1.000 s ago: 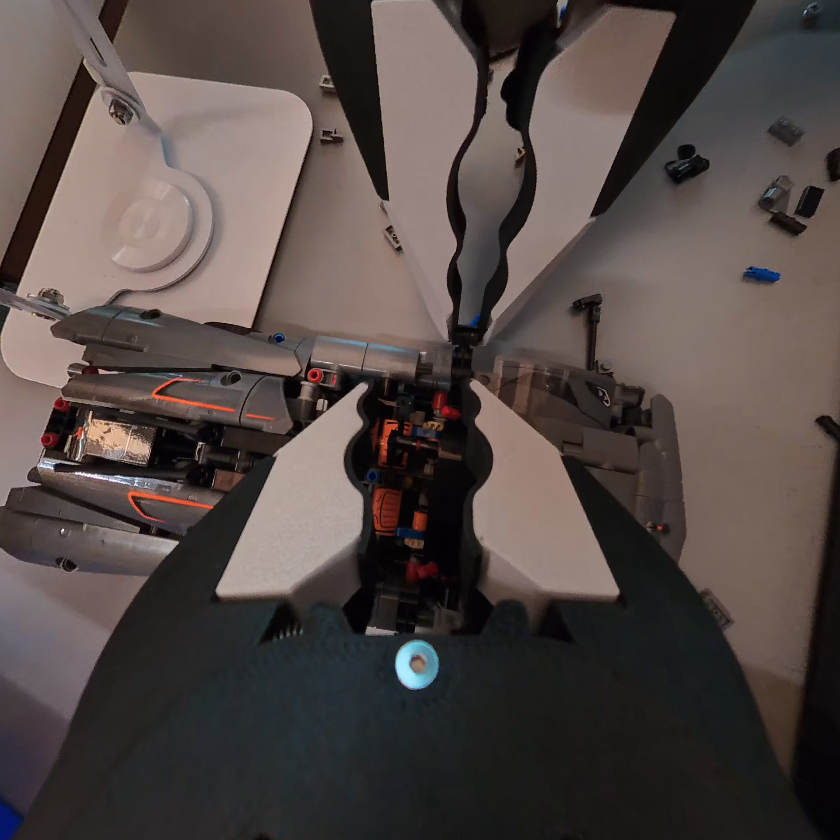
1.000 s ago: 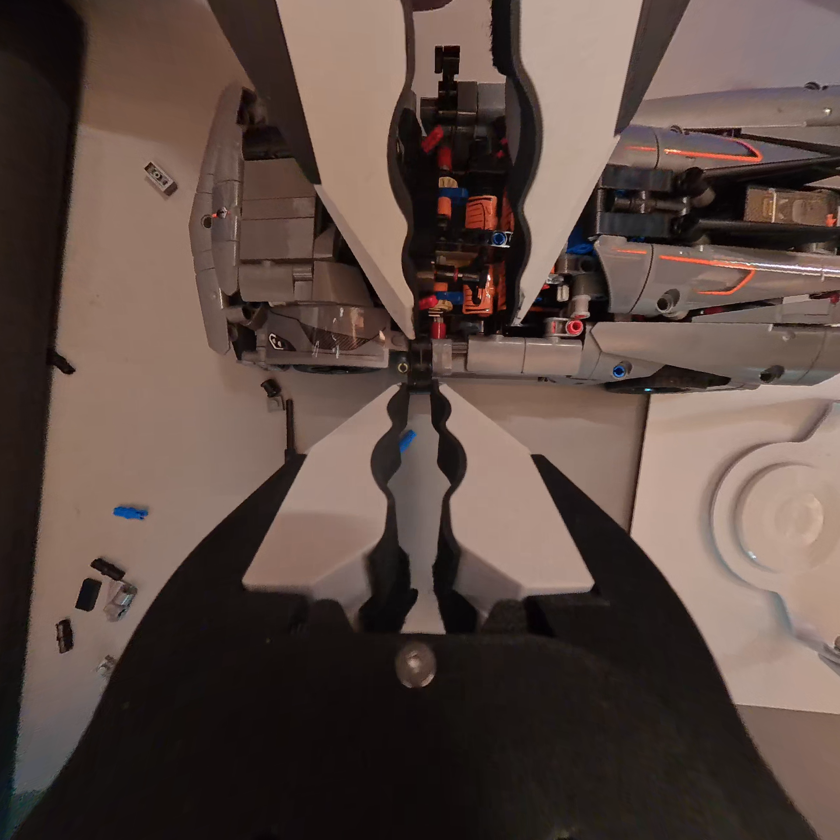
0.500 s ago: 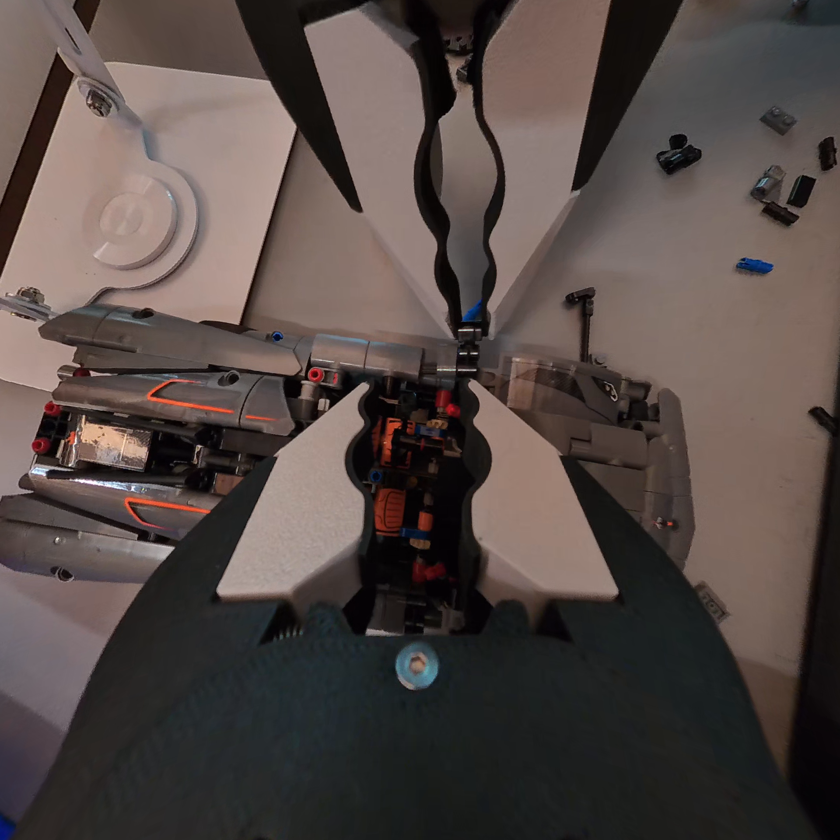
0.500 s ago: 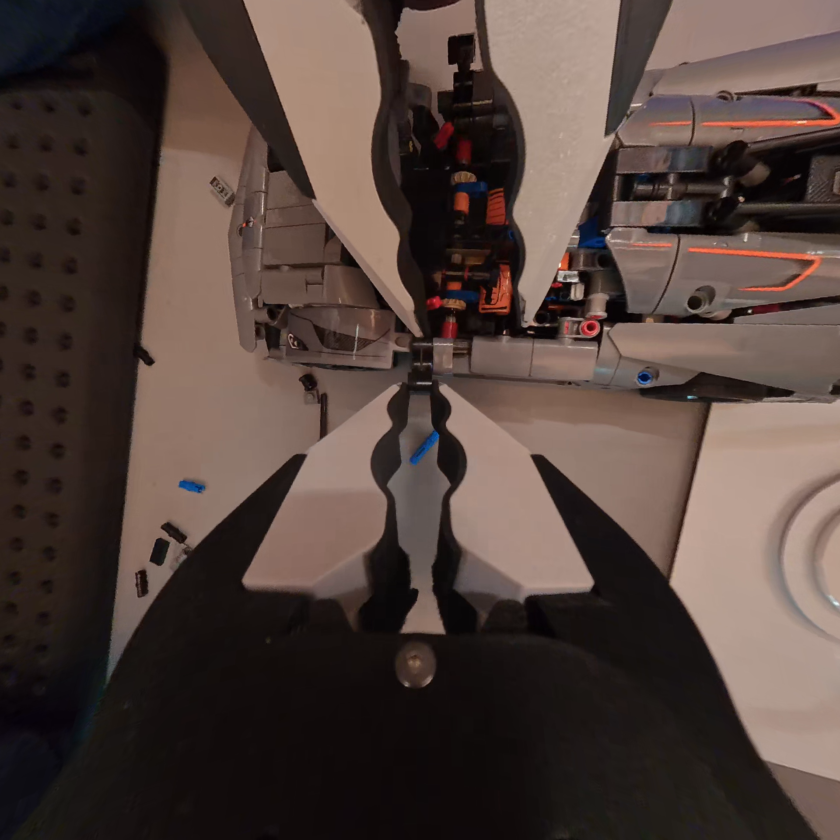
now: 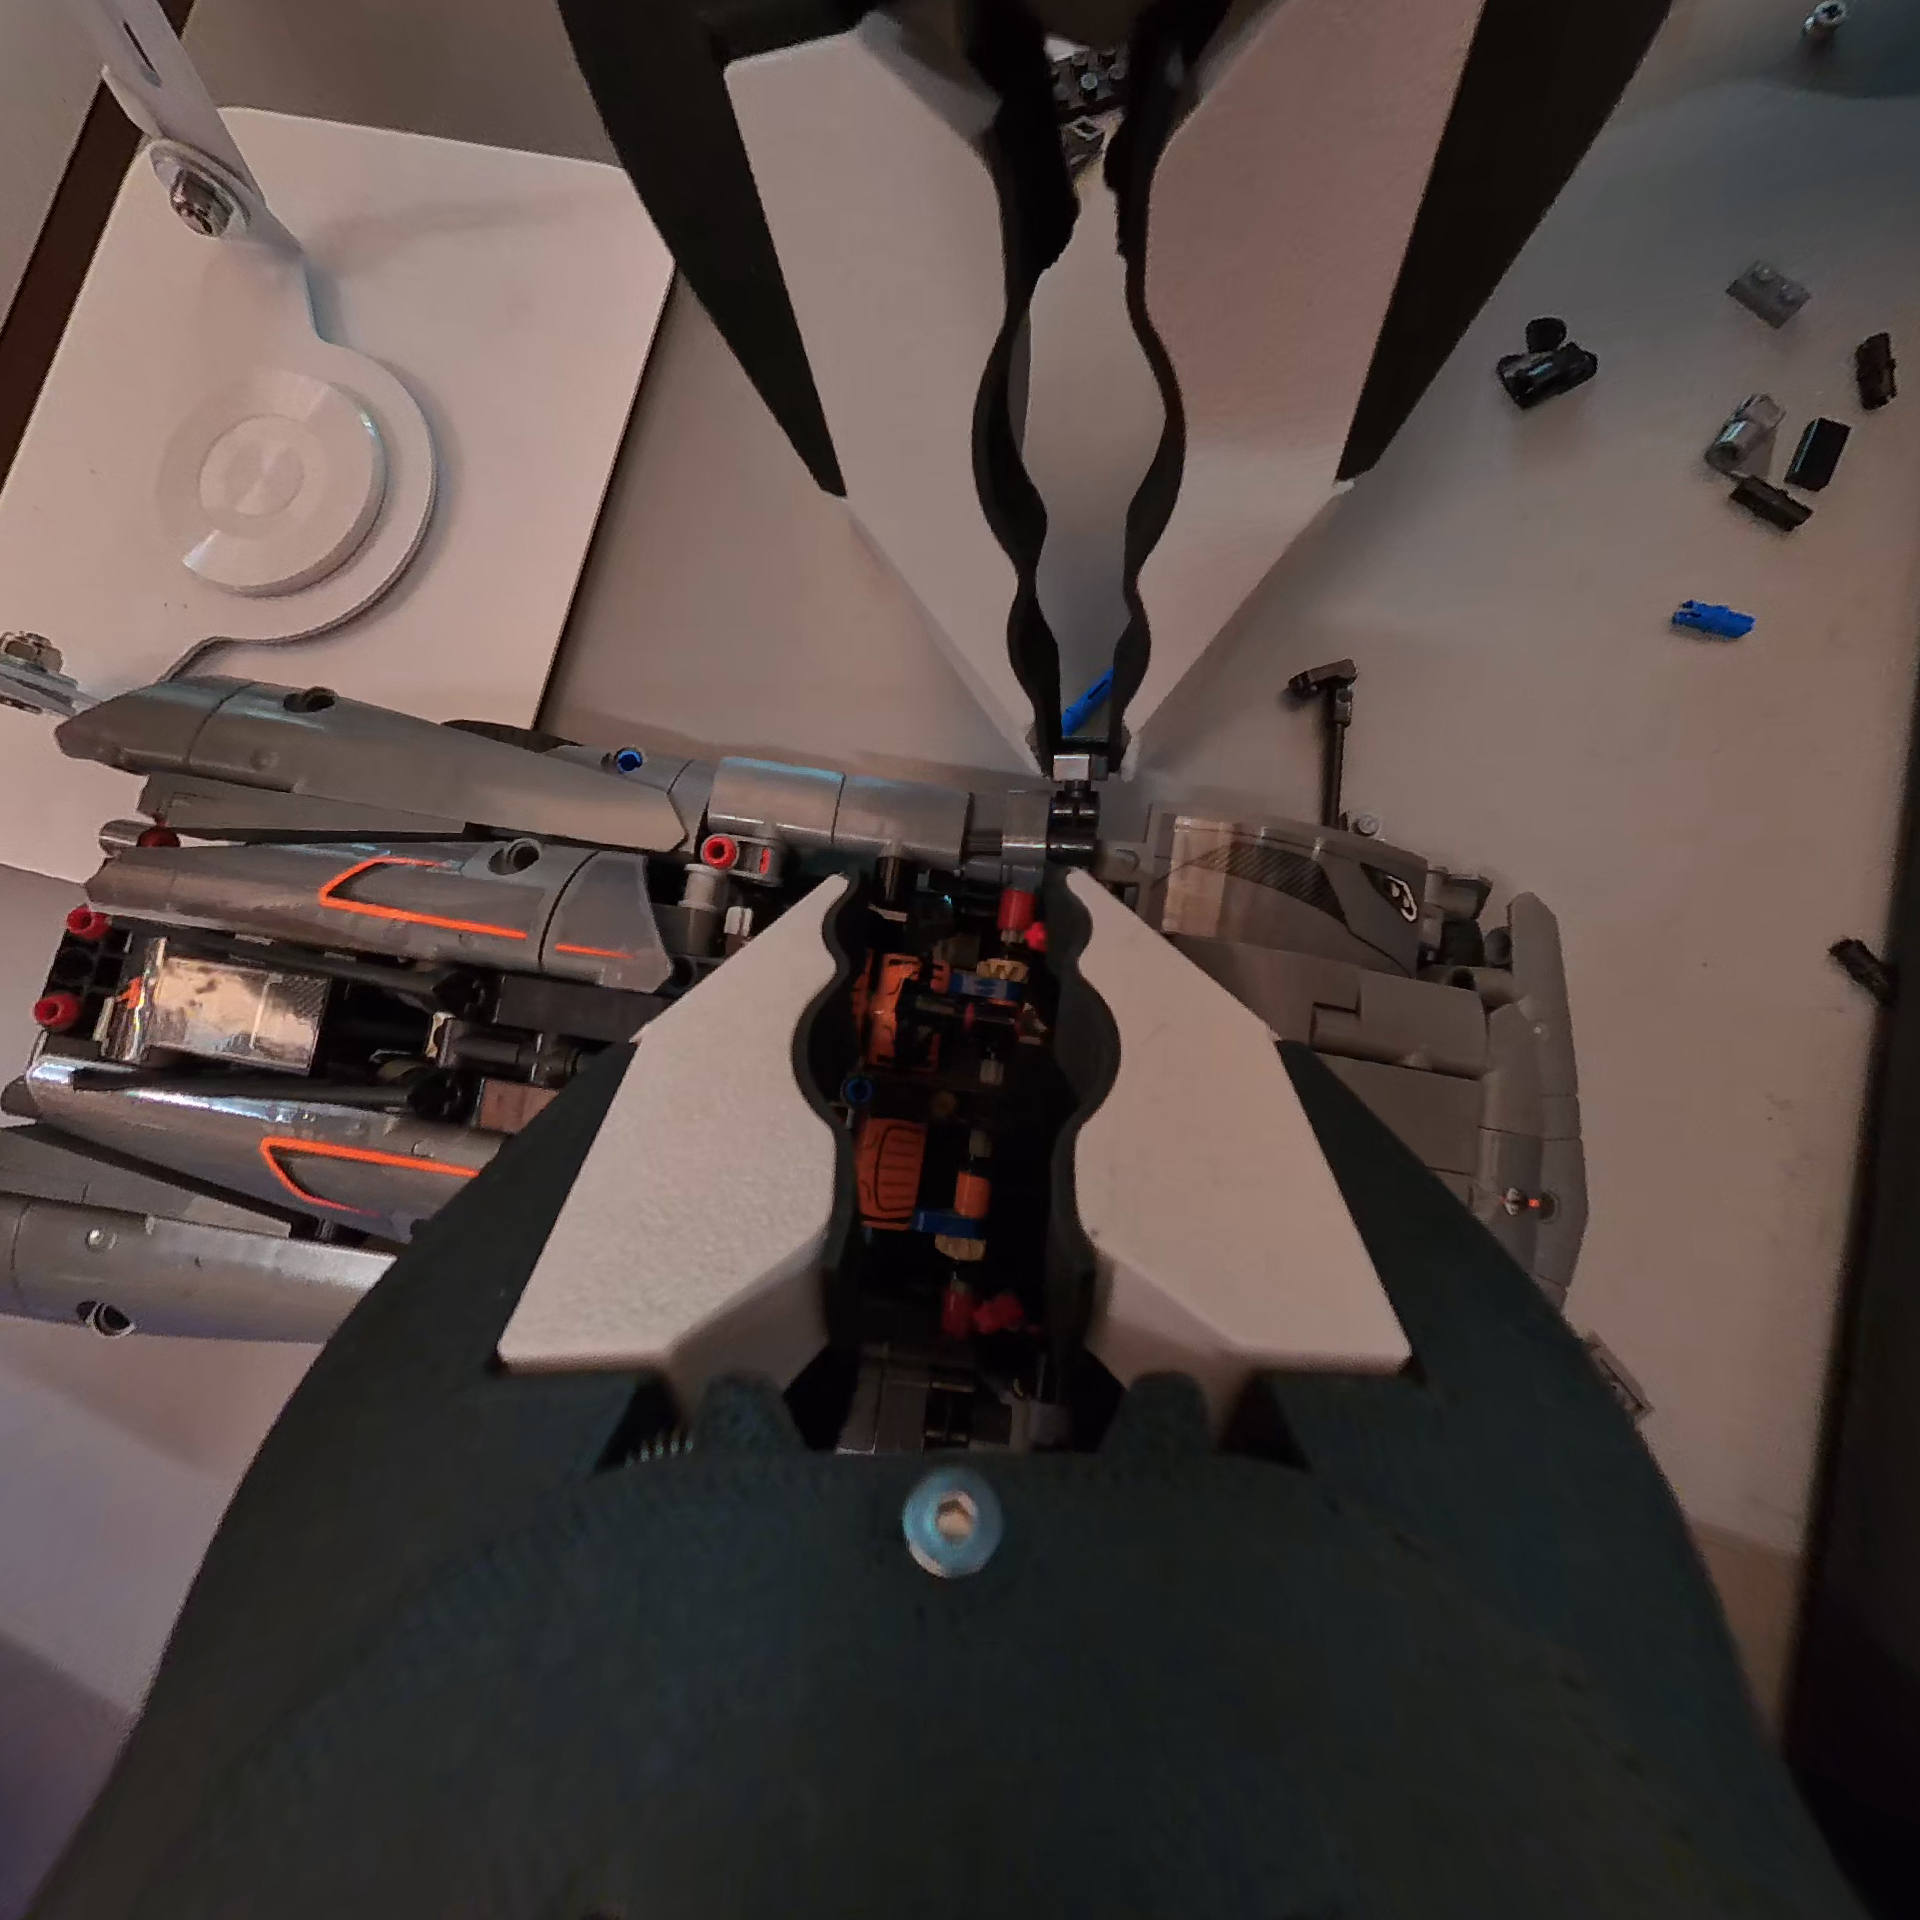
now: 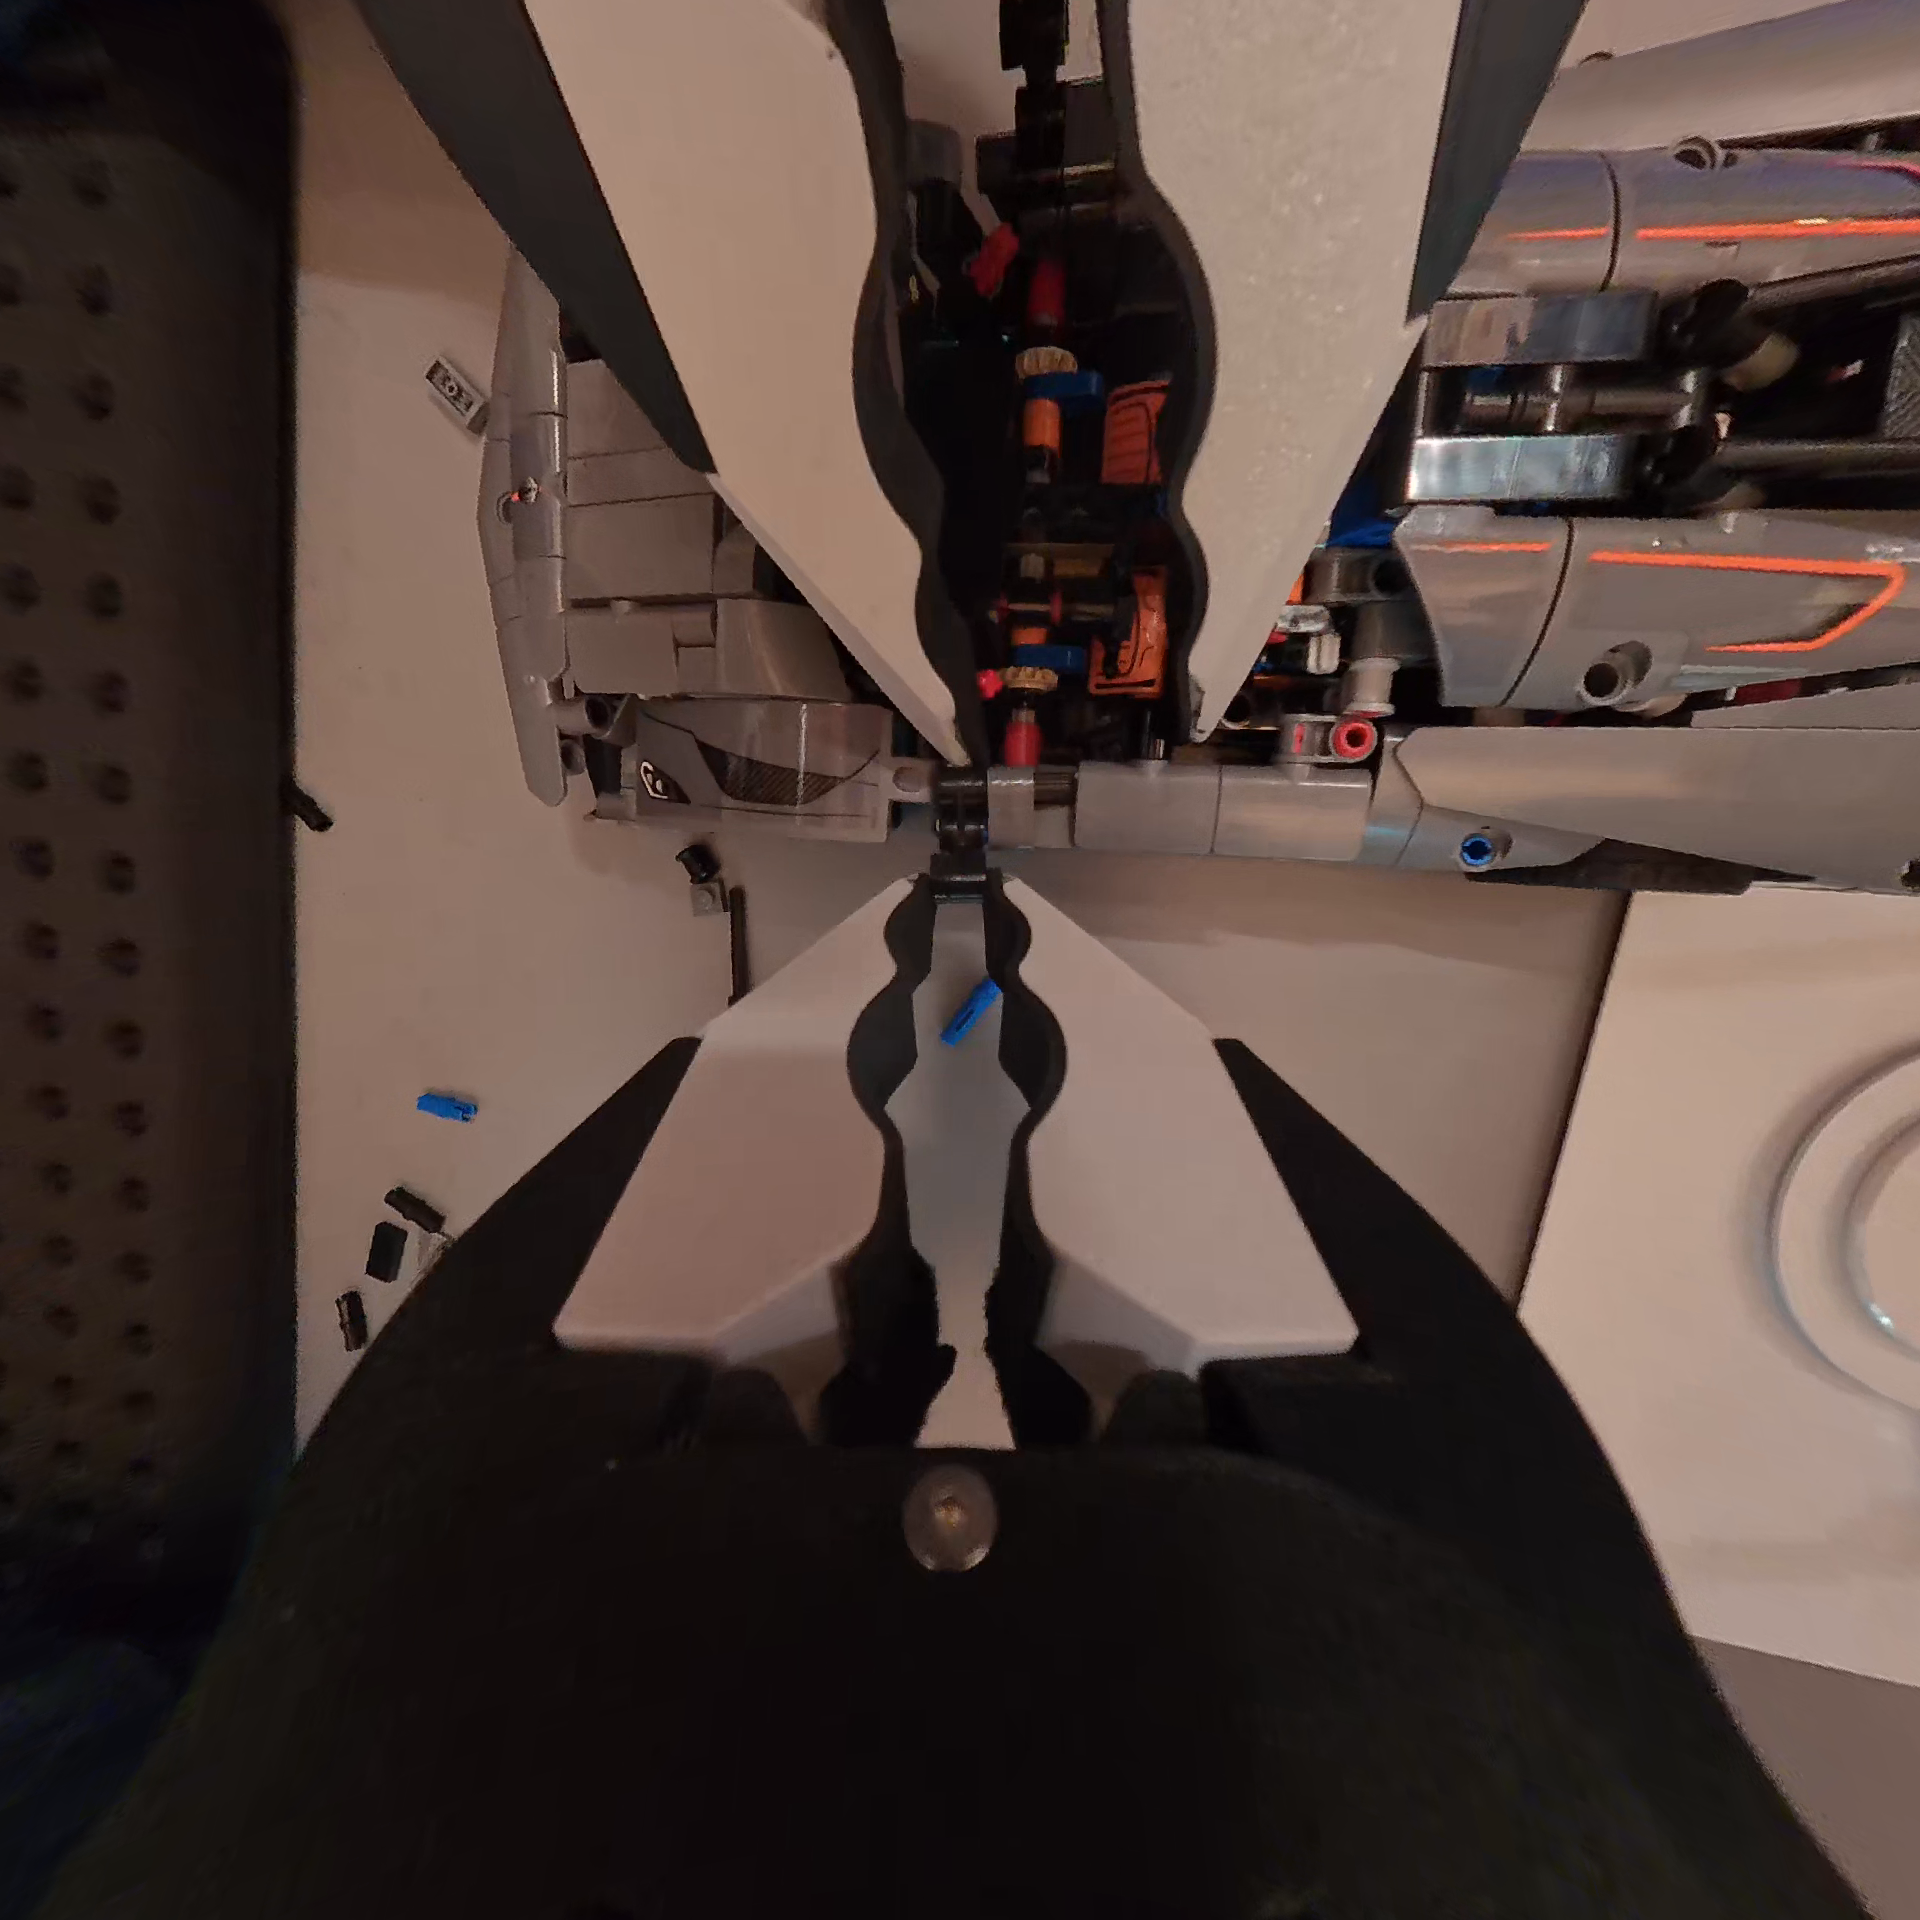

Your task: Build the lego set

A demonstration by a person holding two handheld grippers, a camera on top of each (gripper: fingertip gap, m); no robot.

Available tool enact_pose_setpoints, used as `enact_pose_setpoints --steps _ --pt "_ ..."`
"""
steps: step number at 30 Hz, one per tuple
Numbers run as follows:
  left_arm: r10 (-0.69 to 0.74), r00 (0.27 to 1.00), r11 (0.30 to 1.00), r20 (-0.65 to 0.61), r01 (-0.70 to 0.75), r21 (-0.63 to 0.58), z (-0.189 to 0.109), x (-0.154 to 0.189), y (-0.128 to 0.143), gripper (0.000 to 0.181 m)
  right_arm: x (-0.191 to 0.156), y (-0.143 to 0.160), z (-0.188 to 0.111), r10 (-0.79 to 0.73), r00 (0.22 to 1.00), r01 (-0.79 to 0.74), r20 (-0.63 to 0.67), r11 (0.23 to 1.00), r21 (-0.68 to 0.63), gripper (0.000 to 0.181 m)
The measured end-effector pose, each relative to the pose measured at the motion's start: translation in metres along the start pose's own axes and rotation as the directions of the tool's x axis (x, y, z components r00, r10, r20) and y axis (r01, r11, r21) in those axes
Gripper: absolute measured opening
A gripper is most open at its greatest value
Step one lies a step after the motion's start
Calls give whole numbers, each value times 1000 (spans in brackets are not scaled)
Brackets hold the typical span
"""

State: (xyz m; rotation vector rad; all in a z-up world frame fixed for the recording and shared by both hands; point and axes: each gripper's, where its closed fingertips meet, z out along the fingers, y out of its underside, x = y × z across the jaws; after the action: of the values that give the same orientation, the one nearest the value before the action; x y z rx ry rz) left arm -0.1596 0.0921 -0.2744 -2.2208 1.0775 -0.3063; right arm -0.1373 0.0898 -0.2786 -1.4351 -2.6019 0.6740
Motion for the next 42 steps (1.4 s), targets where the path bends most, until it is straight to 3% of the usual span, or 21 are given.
enact_pose_setpoints --steps 9,42 --pt "-5 1000 1000 -6 5 31 -7 0 -4 40 1 -1 0 5 1000 -5 -13 1000 -13 7" --pt "-29 1000 1000 -6 29 3 0 -2 3 33 0 -3 -2 19 1000 -20 -22 998 -56 7"
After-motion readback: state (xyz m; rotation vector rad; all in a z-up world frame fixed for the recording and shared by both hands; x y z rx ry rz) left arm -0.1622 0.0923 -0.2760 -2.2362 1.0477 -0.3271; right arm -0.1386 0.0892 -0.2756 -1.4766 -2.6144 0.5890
